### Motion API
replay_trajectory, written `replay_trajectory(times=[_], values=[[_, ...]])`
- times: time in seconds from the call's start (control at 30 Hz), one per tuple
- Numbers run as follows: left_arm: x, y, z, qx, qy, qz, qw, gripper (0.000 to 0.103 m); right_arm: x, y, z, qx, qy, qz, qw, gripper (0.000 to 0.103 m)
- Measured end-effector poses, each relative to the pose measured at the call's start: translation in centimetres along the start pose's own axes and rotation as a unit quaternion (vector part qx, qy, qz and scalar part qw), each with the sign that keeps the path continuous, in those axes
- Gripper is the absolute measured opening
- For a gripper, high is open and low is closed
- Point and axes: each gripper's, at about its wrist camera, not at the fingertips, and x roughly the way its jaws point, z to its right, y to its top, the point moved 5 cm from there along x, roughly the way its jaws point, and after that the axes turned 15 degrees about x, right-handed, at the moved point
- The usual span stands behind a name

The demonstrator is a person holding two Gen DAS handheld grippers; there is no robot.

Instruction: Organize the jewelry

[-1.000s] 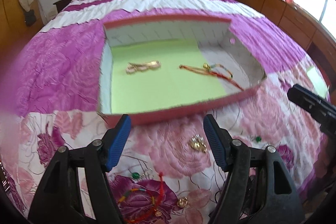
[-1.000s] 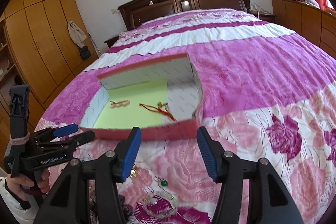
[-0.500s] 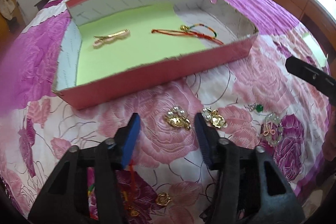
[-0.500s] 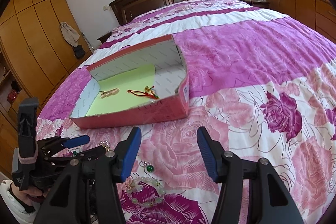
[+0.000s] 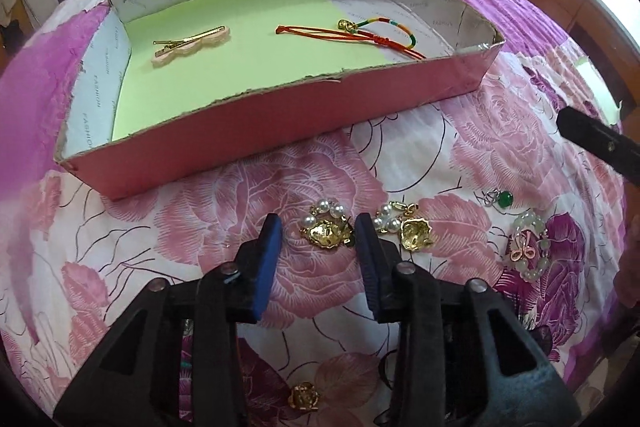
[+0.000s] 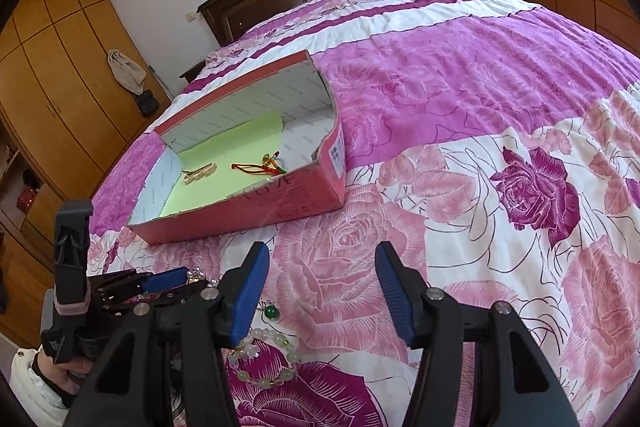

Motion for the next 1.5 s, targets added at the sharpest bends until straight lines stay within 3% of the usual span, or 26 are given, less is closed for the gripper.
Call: replay_trajectory(times=[0.23, 0.53, 0.7, 0.9, 1.1, 1.5], values=[[-0.9, -0.5, -0.5, -0.008, -0.003, 0.008, 0.9999, 0.019, 0.2, -0.1, 0.0, 0.003, 0.001, -0.007, 1.0, 0.058], [-1.0, 0.0, -0.1, -0.002, 0.007, 0.008, 0.9999, 0.019, 0.5, -0.1, 0.0, 0.001, 0.0, -0.008, 1.0, 0.058], [-0.1, 0.3, -0.3, -0.012, -0.009, 0.007, 0.9999, 0.018, 0.6, -0.1, 0.2, 0.003, 0.0, -0.01, 1.0, 0.058], [0.0, 0.7, -0.3, -0.017, -0.019, 0.025, 0.9994, 0.015, 0.7, -0.3, -0.1, 0.001, 0.001, -0.014, 1.0, 0.058], [-2.5, 0.4, -0.7, -0.029, -0.031, 0.06, 0.9973, 0.015, 0.6, -0.4, -0.6, -0.006, 0.001, -0.014, 1.0, 0.058], [-6.1, -0.1, -2.6, -0.055, 0.002, 0.099, 0.9936, 0.015, 1.0, -1.8, -3.8, -0.049, 0.005, -0.031, 0.998, 0.058]])
